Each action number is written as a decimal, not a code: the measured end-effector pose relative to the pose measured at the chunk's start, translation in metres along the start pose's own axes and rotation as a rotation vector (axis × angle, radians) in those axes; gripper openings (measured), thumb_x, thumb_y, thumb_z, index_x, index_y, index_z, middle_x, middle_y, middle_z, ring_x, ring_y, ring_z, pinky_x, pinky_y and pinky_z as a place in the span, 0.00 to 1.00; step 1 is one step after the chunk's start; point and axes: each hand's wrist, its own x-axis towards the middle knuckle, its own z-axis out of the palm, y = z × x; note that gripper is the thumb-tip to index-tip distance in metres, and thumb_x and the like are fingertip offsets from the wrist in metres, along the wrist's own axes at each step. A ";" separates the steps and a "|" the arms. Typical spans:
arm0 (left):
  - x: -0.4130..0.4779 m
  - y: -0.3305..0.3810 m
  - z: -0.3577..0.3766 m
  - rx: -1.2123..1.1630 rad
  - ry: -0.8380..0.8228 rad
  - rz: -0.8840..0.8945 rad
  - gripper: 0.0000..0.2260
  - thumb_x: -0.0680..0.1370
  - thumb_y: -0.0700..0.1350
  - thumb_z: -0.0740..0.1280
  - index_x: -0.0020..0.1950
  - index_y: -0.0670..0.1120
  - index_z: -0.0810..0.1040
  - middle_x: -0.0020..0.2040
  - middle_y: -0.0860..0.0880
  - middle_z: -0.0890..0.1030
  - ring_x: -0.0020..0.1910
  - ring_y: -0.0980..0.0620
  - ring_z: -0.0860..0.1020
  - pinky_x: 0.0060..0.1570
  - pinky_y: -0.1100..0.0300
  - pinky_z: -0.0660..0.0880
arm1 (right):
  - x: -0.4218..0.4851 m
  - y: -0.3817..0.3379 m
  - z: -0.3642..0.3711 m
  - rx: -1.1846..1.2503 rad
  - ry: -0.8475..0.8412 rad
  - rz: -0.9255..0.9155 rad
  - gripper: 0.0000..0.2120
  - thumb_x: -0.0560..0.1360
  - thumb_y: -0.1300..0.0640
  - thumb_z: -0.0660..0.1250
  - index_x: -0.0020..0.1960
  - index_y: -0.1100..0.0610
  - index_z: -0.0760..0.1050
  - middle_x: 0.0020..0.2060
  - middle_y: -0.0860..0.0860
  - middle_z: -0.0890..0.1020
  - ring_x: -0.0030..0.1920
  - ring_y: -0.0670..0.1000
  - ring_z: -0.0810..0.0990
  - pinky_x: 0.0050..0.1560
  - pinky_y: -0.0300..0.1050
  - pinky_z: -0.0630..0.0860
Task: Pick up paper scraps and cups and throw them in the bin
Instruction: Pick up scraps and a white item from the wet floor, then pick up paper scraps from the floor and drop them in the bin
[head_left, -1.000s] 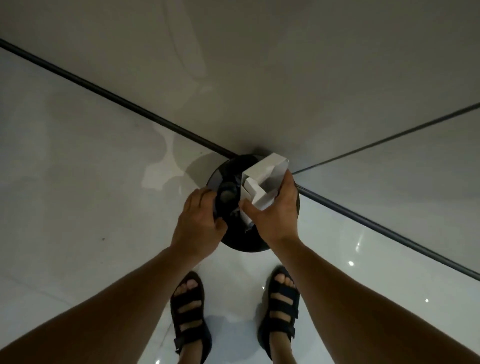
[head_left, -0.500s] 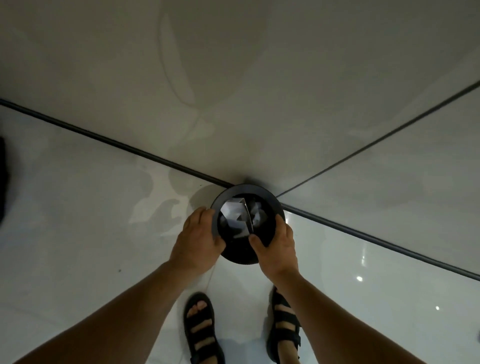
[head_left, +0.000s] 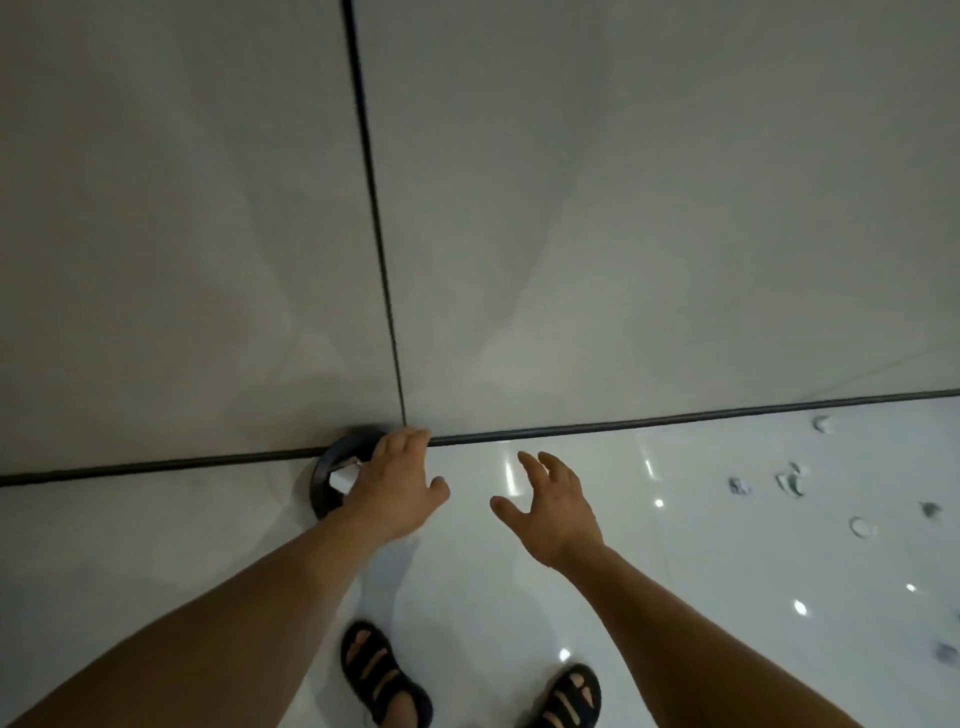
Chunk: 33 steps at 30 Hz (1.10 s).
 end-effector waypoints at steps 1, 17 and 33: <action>-0.005 0.028 -0.002 0.027 -0.019 0.046 0.31 0.78 0.53 0.62 0.77 0.46 0.55 0.77 0.47 0.55 0.76 0.48 0.53 0.73 0.52 0.56 | -0.014 0.012 -0.021 0.009 0.014 0.016 0.37 0.76 0.34 0.60 0.79 0.46 0.51 0.78 0.48 0.53 0.78 0.51 0.50 0.73 0.53 0.62; -0.104 0.448 0.094 0.336 -0.173 0.536 0.31 0.77 0.54 0.63 0.77 0.48 0.56 0.77 0.48 0.56 0.76 0.49 0.52 0.73 0.52 0.57 | -0.236 0.316 -0.232 0.275 0.344 0.357 0.36 0.76 0.35 0.61 0.78 0.46 0.55 0.77 0.52 0.57 0.77 0.54 0.53 0.72 0.54 0.62; -0.040 0.631 0.169 0.420 -0.316 0.690 0.32 0.76 0.53 0.64 0.77 0.48 0.56 0.76 0.48 0.57 0.75 0.46 0.55 0.71 0.51 0.60 | -0.249 0.464 -0.322 0.325 0.416 0.537 0.35 0.77 0.38 0.62 0.79 0.47 0.53 0.77 0.52 0.55 0.76 0.56 0.55 0.71 0.53 0.62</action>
